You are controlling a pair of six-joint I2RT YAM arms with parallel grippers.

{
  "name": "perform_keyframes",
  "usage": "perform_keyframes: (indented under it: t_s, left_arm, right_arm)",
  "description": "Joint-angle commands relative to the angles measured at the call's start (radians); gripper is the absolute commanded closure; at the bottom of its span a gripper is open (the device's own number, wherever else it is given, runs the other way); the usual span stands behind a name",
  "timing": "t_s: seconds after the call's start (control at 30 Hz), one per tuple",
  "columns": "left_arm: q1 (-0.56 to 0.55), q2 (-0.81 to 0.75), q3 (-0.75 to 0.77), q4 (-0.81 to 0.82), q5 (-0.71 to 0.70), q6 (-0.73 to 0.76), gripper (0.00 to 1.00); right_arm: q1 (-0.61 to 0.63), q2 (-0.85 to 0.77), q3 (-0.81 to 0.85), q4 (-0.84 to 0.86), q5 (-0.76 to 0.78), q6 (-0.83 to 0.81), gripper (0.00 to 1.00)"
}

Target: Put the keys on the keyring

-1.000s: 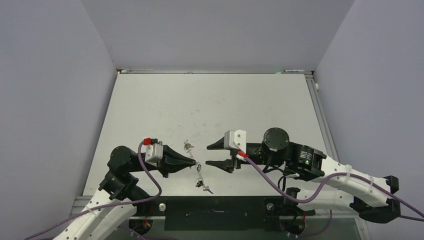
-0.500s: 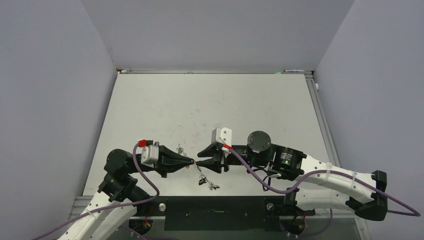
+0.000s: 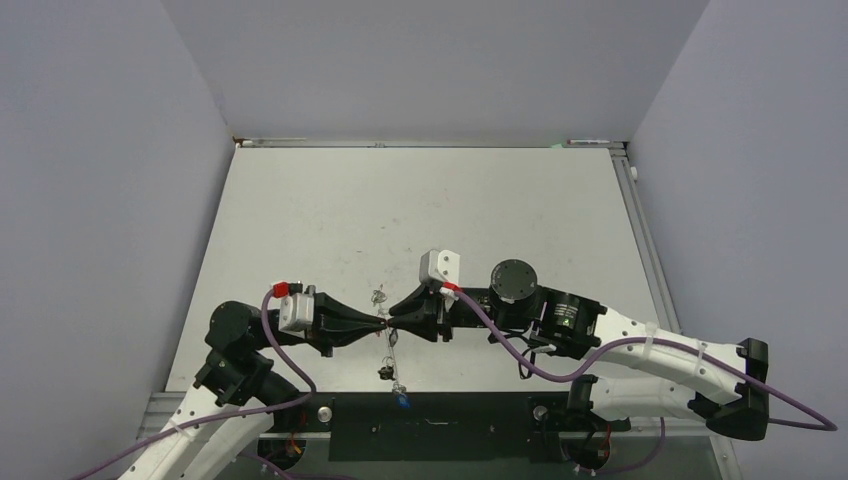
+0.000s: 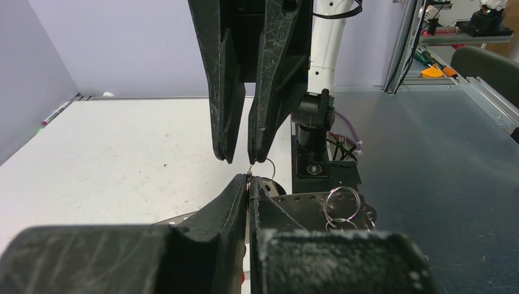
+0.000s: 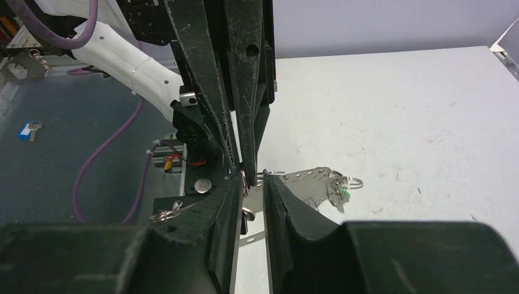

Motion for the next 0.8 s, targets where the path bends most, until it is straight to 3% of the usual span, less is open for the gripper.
perform_keyframes:
  t_s: [0.0, 0.33, 0.77]
  left_arm:
    - [0.006, -0.012, 0.006, 0.066, -0.017, -0.011, 1.0]
    - [0.008, -0.024, 0.006, 0.066, -0.027, -0.01, 1.0]
    - [0.012, -0.033, 0.005, 0.072, -0.029, -0.013, 1.0]
  right_arm:
    - [-0.005, 0.011, 0.005, 0.039, -0.023, 0.014, 0.77]
    - [-0.006, 0.003, -0.012, 0.03, -0.035, 0.024, 0.75]
    - [-0.006, -0.003, -0.029, 0.03, -0.053, 0.028, 0.81]
